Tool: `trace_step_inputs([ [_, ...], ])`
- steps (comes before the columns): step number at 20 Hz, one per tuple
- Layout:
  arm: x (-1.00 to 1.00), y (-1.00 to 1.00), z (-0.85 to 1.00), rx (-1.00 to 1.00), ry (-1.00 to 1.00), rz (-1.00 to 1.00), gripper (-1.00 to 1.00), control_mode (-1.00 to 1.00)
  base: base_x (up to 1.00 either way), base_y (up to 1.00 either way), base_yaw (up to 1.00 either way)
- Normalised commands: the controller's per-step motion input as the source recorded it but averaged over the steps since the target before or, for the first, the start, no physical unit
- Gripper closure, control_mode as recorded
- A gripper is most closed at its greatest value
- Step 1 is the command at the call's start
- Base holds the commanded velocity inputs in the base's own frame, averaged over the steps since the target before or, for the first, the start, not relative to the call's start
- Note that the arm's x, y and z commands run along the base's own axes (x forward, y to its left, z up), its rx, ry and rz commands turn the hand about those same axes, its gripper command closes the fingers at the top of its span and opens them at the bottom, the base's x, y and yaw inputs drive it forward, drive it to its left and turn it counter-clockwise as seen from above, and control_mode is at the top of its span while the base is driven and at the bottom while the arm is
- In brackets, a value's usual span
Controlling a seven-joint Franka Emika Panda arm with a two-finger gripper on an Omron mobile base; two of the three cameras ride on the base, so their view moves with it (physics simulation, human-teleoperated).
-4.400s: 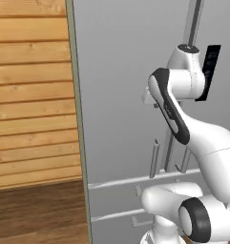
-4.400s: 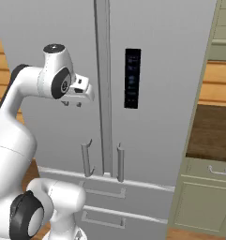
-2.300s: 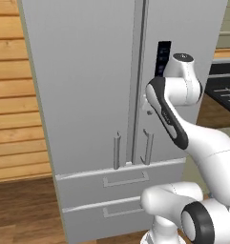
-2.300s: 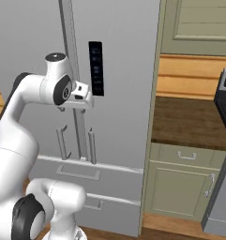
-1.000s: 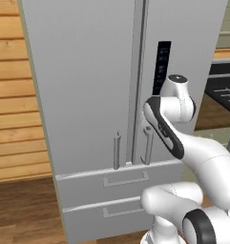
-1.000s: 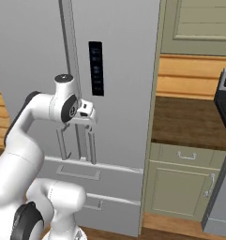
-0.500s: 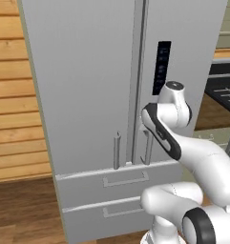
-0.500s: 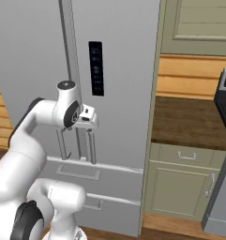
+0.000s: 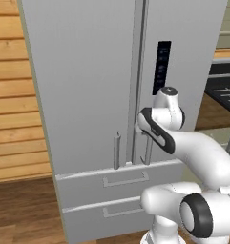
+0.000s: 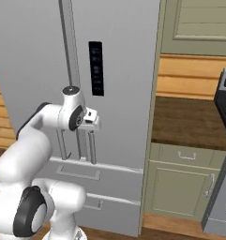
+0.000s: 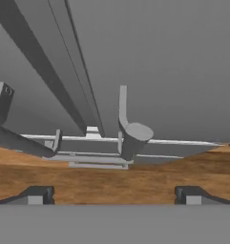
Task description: Take the strawberry from the fridge and place it on top of the pancake, located on the dining counter.
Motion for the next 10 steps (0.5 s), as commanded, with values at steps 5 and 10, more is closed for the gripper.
trace_step_inputs([
  [5,0.4,0.0,-0.29,-0.01,0.0,0.0,-1.0,-1.0,0.0,0.0,0.0],
  [10,0.32,-0.01,-0.28,0.0,0.0,0.0,-1.0,-1.0,0.0,0.0,0.0],
])
